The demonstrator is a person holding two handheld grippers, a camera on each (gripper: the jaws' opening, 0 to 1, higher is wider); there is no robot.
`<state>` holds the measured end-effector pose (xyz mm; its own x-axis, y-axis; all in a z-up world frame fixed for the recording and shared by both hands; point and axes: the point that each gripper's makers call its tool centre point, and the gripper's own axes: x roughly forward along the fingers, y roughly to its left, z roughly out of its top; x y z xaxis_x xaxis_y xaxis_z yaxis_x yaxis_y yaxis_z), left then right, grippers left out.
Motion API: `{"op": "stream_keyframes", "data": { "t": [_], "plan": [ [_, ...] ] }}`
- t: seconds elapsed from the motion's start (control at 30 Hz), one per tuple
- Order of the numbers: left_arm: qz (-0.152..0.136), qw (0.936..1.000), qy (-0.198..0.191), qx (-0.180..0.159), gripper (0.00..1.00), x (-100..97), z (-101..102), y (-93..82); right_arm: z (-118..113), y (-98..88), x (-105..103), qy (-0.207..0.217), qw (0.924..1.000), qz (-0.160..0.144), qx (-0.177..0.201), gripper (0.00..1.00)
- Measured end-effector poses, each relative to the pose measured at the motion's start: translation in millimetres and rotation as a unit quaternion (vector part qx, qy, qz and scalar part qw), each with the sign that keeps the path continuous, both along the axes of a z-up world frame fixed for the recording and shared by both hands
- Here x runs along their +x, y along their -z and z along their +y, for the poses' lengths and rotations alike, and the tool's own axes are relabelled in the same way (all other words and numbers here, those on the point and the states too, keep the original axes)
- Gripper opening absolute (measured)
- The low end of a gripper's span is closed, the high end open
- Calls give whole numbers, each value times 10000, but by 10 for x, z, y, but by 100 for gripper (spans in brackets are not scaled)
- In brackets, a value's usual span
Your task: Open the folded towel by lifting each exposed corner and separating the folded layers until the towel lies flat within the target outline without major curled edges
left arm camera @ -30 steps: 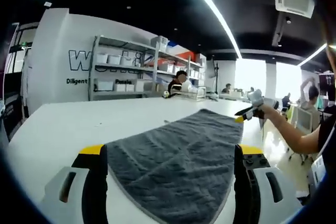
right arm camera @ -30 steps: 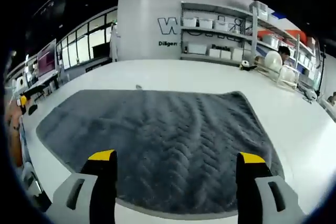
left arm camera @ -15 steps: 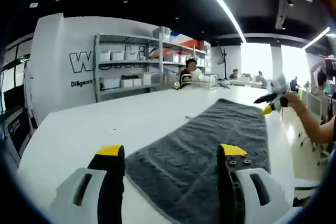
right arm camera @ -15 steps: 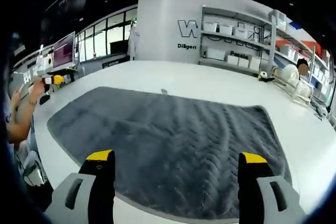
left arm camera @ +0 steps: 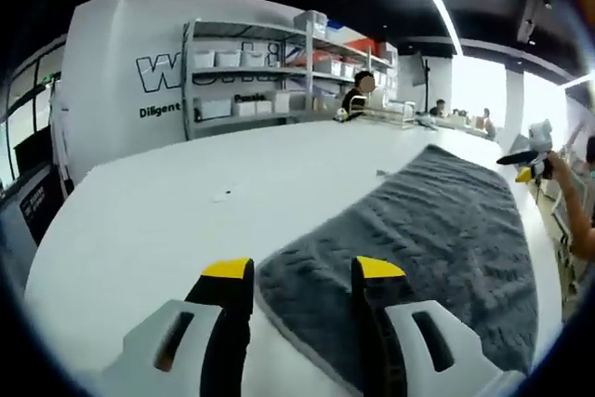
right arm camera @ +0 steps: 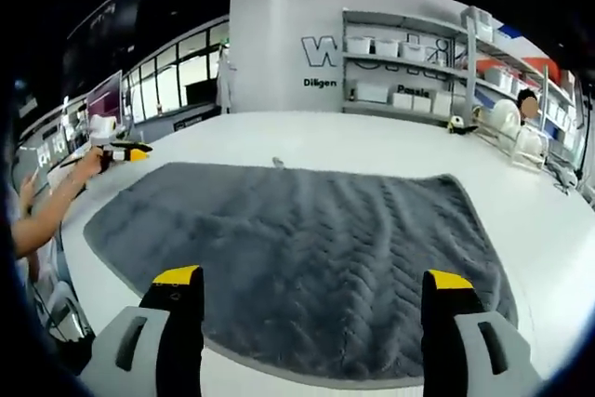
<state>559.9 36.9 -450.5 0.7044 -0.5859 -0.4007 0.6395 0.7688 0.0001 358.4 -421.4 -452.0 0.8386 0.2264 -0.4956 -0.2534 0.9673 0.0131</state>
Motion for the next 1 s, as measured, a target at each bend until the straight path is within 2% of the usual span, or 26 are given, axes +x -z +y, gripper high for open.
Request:
{"op": "stream_keyframes", "data": {
  "t": [0.07,0.17,0.37,0.43,0.5,0.73,0.83,0.93,1.0],
  "plan": [
    [50,10000,-49,55,39,57,17,83,-14,-1,-8,-12,10000,18,-18,100],
    [60,9997,-81,220,26,113,29,191,10,12,-37,-25,10000,39,-46,100],
    [-8,9967,-36,812,13,178,10,390,-2,17,-10,-63,9999,104,-42,100],
    [28,9945,-59,1041,5,182,38,467,-12,6,4,-45,9999,93,-15,100],
    [-141,9947,-5,1016,4,190,0,476,5,-2,4,-26,10000,68,29,100],
    [-371,9899,24,1371,1,248,79,463,-7,3,8,-53,9999,116,16,100],
    [-431,9891,46,1405,1,276,111,462,-8,-4,-26,-71,9999,127,27,100],
    [-623,9812,78,1825,1,343,181,452,-47,-39,-59,-22,9999,77,60,100],
    [-638,9783,28,1969,1,386,229,454,-67,-30,-88,8,9999,87,58,100]
  ]
}}
